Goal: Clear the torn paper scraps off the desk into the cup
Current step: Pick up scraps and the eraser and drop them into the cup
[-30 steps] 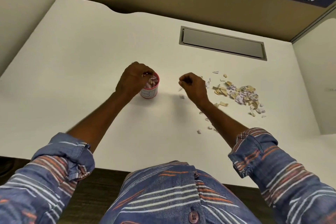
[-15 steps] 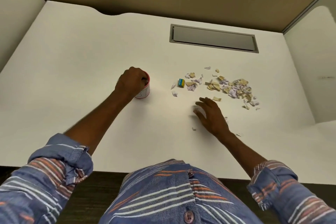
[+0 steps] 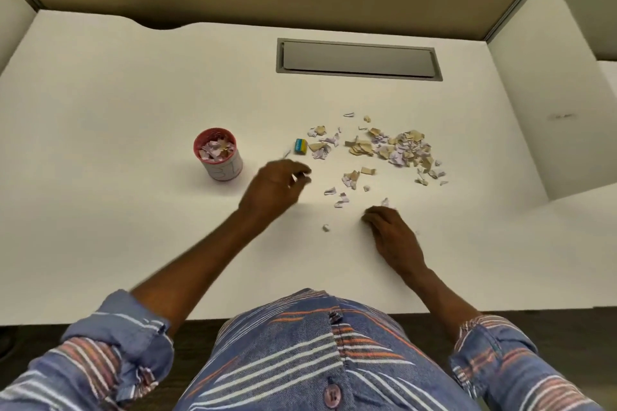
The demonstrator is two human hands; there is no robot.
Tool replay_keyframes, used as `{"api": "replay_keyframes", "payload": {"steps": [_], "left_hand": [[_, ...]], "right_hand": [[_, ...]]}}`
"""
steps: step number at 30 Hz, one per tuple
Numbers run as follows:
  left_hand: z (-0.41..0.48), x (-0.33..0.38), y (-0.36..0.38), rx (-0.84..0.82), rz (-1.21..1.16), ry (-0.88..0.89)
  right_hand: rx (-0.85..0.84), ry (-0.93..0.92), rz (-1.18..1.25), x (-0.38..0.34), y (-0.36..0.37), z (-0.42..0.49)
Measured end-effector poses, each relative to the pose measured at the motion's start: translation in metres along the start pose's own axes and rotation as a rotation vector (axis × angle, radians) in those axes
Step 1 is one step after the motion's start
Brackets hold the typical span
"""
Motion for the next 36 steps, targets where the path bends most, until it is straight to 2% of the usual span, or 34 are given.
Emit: {"api": "replay_keyframes", "payload": {"steps": [5,8,14,22,25,27,30,33,36], "left_hand": [[-0.034,0.022,0.085,-0.320,0.010,-0.002],[-0.044,0.022,0.114,-0.398,-0.020,-0.035],[-0.037,0.021,0.127,-0.295,-0.030,-0.088],[0.004,0.052,0.134,-0.196,-0.015,-0.068],[0.024,0.061,0.135,-0.122,0.189,-0.025],[0.037,0.063,0.140,-0.130,0.340,-0.019],[0.048,0.063,0.155,-0.196,0.461,0.035],[0.042,0.065,0.169,-0.220,0.552,0.146],[0.036,0.069,0.167,-0.165,0.503,0.195]], "right_hand": [[0.112,0.111,-0.001,0.043,-0.042,-0.011],[0.093,0.154,0.020,0.063,-0.054,-0.026],[-0.045,0.205,0.022,0.075,-0.044,-0.047],[-0.130,-0.001,0.115,0.032,-0.015,-0.012],[-0.185,-0.074,0.128,0.030,-0.014,-0.003],[-0.196,-0.122,0.097,0.035,-0.020,-0.003],[-0.197,-0.122,0.026,0.057,-0.036,-0.004],[-0.122,-0.081,-0.023,0.087,-0.064,0.006],[-0.037,-0.002,-0.021,0.115,-0.092,0.028]]}}
Point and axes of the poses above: each hand's wrist, its own z-axis towards the middle knuckle, its own y-axis out of the palm, x = y × z, the point moved 7 cm from there along z, towards the middle knuckle, and after that the axes turned 14 degrees about z, right-handed, at the moved point
